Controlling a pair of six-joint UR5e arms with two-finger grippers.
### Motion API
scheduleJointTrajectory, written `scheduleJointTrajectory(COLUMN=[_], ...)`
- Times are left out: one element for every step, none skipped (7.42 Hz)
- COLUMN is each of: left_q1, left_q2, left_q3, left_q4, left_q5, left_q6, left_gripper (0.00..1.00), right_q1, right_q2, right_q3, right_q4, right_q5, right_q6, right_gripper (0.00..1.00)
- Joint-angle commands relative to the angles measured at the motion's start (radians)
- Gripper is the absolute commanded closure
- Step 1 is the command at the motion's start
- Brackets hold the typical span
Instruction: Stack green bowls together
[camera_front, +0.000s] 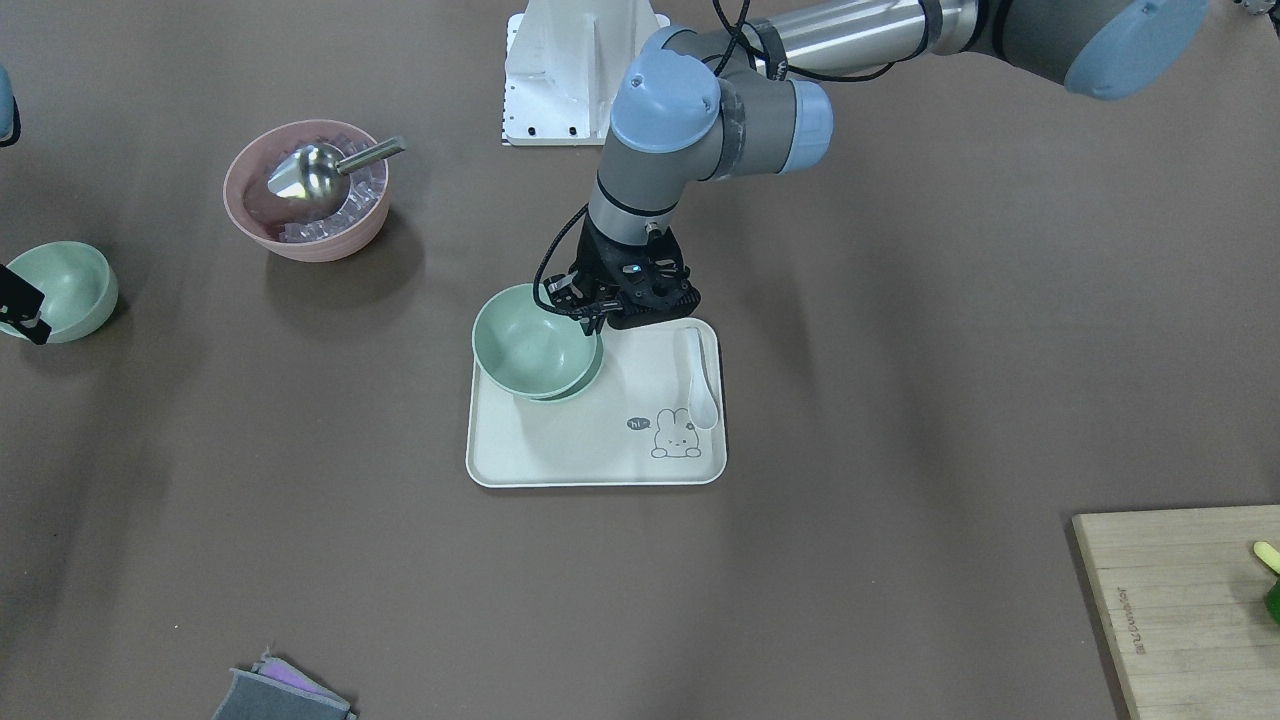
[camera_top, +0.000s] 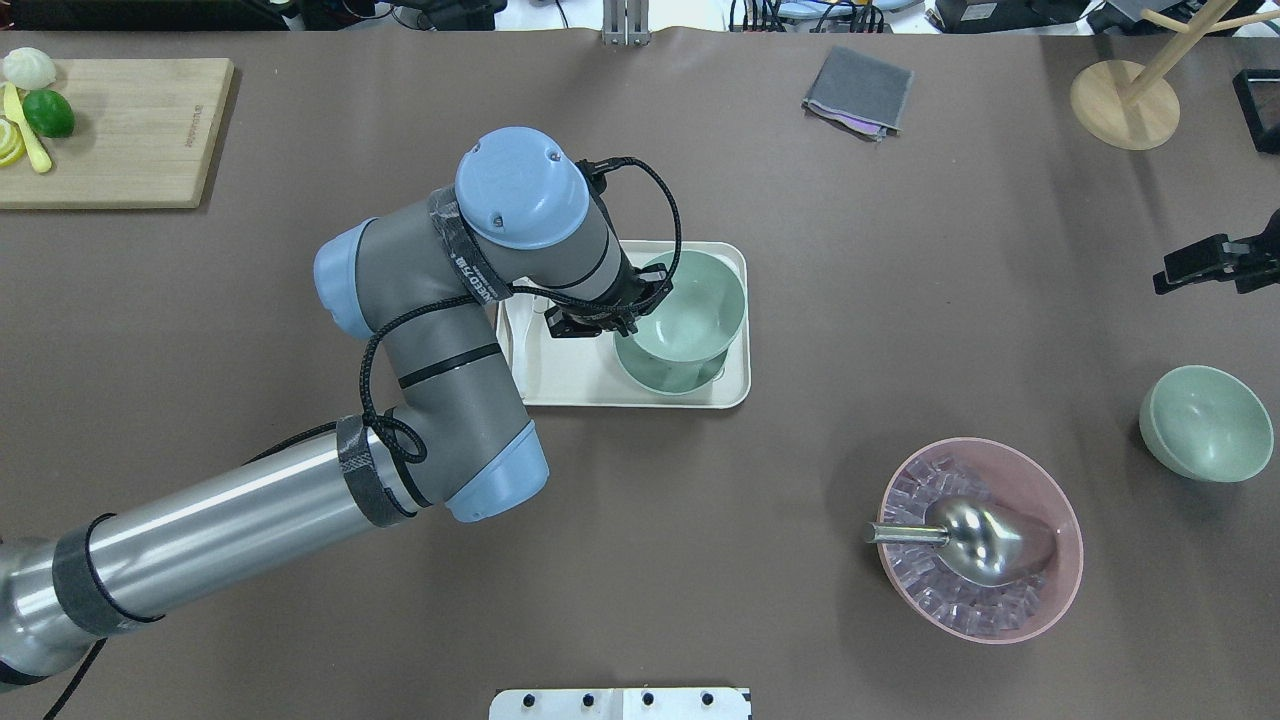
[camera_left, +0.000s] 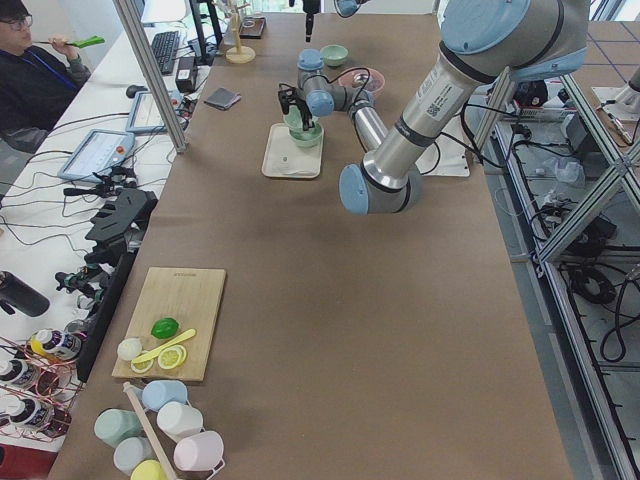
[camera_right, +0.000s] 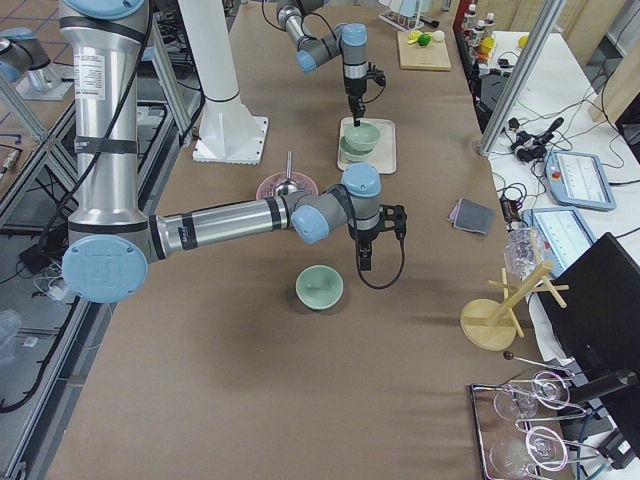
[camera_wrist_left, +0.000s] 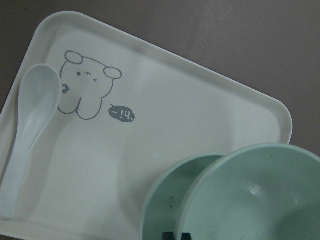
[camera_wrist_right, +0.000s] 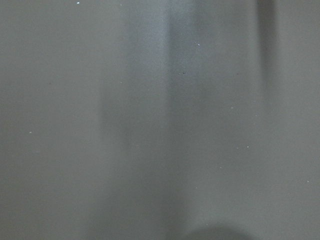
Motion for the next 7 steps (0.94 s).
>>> scheduleJointTrajectory(left_q1=[0.008, 0.007, 0.007, 0.008, 0.008, 0.008, 0.007], left_q2=[-0.001, 0.003, 0.006, 0.007, 0.006, 0.007, 0.007], left_q3=[0.011, 0.011, 0.011, 0.014, 0.028, 0.028, 0.032], left_q4=[0.0, 0.0, 0.0, 0.0, -0.001, -0.001, -0.001], left_q5=[0.002, 0.002, 0.004, 0.002, 0.002, 0.004, 0.004], left_q6=[0.001, 0.002, 0.005, 0.008, 0.008, 0.007, 0.008], left_gripper=[1.0, 1.0, 1.0, 1.0, 1.0, 1.0, 1.0], right_q1=[0.0, 0.0, 0.0, 0.0, 0.0, 0.0, 0.0], right_q2=[0.002, 0.002, 0.002, 0.002, 0.002, 0.002, 0.002], right_q3=[0.003, 0.005, 0.005, 0.005, 0.005, 0.005, 0.005], right_q4=[-0.002, -0.002, -0.002, -0.002, -0.002, -0.002, -0.002], right_q5=[0.003, 0.003, 0.004, 0.004, 0.004, 0.004, 0.004], right_q6=[0.0, 0.0, 0.0, 0.0, 0.0, 0.0, 0.0], right_gripper=[0.0, 0.0, 0.0, 0.0, 0.0, 0.0, 0.0])
